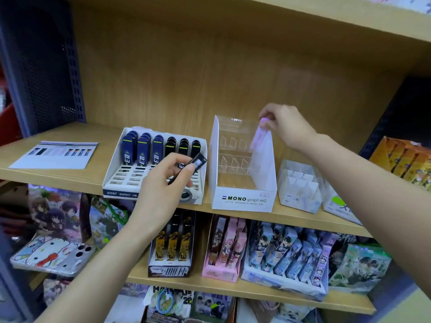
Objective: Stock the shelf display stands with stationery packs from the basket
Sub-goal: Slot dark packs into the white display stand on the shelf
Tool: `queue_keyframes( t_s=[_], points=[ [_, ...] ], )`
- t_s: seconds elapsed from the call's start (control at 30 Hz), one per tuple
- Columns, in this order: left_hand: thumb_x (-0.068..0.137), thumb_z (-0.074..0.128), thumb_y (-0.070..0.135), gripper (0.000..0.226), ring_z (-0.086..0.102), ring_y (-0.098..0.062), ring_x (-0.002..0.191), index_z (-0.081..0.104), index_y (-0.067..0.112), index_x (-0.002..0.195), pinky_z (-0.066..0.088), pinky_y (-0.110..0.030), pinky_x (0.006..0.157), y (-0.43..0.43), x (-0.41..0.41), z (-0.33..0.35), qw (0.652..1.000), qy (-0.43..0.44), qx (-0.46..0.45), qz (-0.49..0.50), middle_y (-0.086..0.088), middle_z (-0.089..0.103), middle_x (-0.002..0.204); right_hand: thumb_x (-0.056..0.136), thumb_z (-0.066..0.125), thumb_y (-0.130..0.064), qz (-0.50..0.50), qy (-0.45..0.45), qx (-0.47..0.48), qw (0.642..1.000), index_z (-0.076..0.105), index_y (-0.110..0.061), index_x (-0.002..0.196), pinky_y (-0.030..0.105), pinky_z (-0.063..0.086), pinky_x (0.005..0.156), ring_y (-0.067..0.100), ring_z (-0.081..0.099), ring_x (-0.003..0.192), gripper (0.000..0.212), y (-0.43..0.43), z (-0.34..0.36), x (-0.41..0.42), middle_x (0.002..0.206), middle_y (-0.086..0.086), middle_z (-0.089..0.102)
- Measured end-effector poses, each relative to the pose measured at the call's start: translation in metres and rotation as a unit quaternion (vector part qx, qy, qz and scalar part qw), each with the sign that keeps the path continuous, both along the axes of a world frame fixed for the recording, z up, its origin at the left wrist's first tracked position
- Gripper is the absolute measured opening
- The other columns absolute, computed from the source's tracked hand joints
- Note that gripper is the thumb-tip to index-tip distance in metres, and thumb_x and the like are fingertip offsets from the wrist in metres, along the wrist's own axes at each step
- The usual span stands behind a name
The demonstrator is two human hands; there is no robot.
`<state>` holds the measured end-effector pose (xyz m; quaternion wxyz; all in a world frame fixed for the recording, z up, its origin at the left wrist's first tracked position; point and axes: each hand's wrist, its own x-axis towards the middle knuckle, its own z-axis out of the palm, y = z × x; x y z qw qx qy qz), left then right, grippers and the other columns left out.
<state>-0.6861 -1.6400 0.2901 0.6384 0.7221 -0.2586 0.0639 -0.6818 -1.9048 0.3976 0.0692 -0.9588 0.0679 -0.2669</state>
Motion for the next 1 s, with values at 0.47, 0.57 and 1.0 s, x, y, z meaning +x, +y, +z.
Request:
queue_keyframes(
  t_s=[0.47,0.57,1.0],
  points=[
    [0.095,0.052,0.025,0.007,0.055,-0.011,0.076,0.053,0.031,0.092,0.038,-0.009,0.059,0.009,-0.011,-0.009,1.000,0.021,0.008,-0.011,-0.001,0.059,0.089,0.094,0.048,-0.009,-0.067,-0.050,-0.037,0.996,0.046,-0.004,0.133,0.036,0.039,0.094,0.034,0.047,0.119,0.039,0.010,-0.012,0.014,0.130,0.017,0.049],
    [0.094,0.054,0.020,0.005,0.054,0.006,0.072,0.054,0.025,0.094,0.037,-0.004,0.063,0.016,-0.017,-0.009,1.000,0.010,0.019,-0.012,0.003,0.056,0.087,0.097,0.045,-0.011,0.021,-0.115,0.005,0.993,0.058,-0.007,0.113,0.033,0.043,0.087,0.023,0.056,0.096,0.022,0.048,-0.024,-0.013,0.109,0.010,0.059],
    [0.079,0.070,-0.002,0.037,0.064,-0.009,0.085,0.055,0.021,0.104,0.049,-0.017,0.074,0.057,-0.034,-0.005,0.989,0.114,-0.090,-0.038,-0.001,0.066,0.097,0.089,0.064,-0.018,0.225,0.242,0.340,0.880,0.067,-0.013,0.099,0.017,0.050,0.078,0.002,0.063,0.075,0.011,0.153,-0.070,-0.070,0.087,0.001,0.072]
  ],
)
